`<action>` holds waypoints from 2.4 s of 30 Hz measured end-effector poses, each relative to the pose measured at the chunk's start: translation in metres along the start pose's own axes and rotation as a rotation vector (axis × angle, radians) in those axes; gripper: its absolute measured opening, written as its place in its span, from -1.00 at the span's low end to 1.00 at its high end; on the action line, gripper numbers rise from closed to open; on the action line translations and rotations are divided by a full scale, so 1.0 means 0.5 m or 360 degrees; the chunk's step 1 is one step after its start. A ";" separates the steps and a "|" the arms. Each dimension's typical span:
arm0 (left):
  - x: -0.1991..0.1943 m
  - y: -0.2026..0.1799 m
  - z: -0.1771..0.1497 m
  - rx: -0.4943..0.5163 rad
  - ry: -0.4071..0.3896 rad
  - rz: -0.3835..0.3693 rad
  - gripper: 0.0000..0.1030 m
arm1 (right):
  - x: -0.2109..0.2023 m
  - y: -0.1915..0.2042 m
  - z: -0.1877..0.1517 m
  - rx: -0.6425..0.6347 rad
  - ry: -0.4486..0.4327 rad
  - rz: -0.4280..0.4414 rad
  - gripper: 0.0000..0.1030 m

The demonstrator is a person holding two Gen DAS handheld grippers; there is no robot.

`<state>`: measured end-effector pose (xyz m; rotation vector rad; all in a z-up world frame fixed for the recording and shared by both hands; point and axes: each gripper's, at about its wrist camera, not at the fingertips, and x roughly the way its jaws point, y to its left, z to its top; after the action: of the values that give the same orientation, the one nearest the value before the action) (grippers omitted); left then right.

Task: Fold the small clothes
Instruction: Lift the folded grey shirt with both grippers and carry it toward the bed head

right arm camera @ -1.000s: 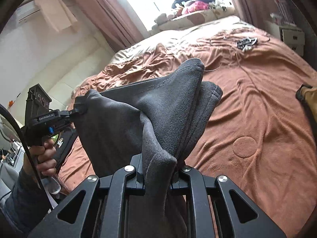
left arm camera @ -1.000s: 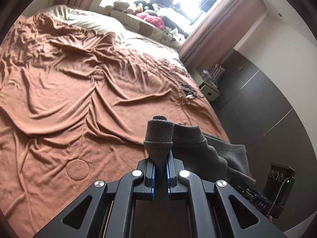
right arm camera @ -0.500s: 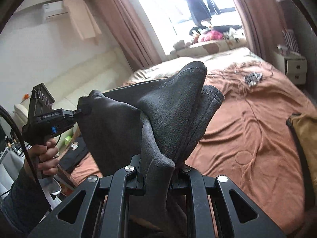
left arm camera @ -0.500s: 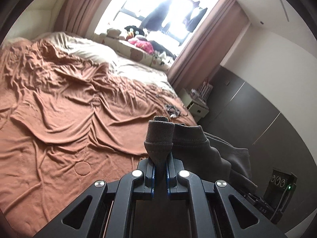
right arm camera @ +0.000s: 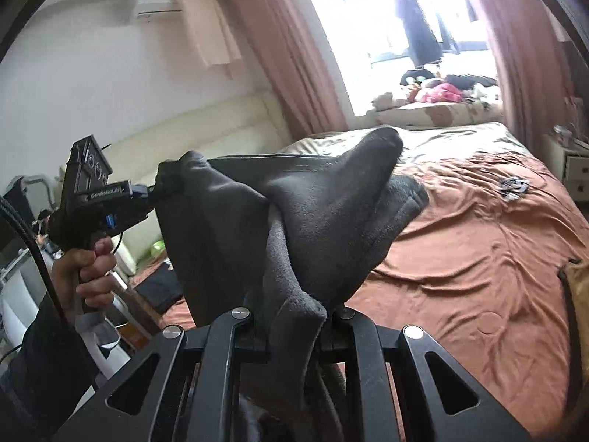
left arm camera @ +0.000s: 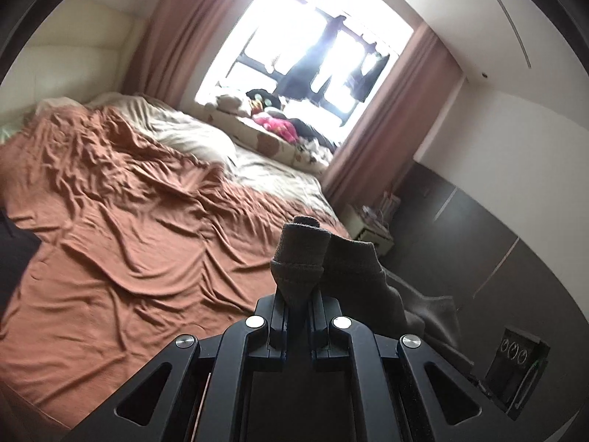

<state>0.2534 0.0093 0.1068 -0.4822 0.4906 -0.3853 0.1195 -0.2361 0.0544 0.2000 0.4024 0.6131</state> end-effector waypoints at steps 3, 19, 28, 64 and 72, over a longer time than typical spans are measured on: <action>-0.043 0.031 0.024 -0.0014 -0.0056 0.0035 -0.86 | 0.023 0.037 0.010 -0.0049 0.0016 0.0056 -0.79; -0.266 0.271 0.104 -0.0129 -0.0276 0.0262 -0.86 | 0.231 0.146 0.074 -0.0277 0.0161 0.0368 -0.79; -0.405 0.438 0.151 -0.0185 -0.0405 0.0383 -0.87 | 0.361 0.256 0.102 -0.0465 0.0199 0.0499 -0.79; -0.549 0.910 0.228 -0.0304 -0.0422 0.0998 -0.87 | 0.853 0.383 0.070 -0.0549 0.0463 0.0766 -0.79; -0.424 0.982 0.261 -0.0330 -0.0331 0.0987 -0.87 | 0.945 0.264 0.111 -0.0428 0.0504 0.0714 -0.79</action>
<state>0.2645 0.5535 0.0257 -0.5361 0.4537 0.3121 0.4261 0.1467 -0.0006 -0.0711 0.5807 1.1395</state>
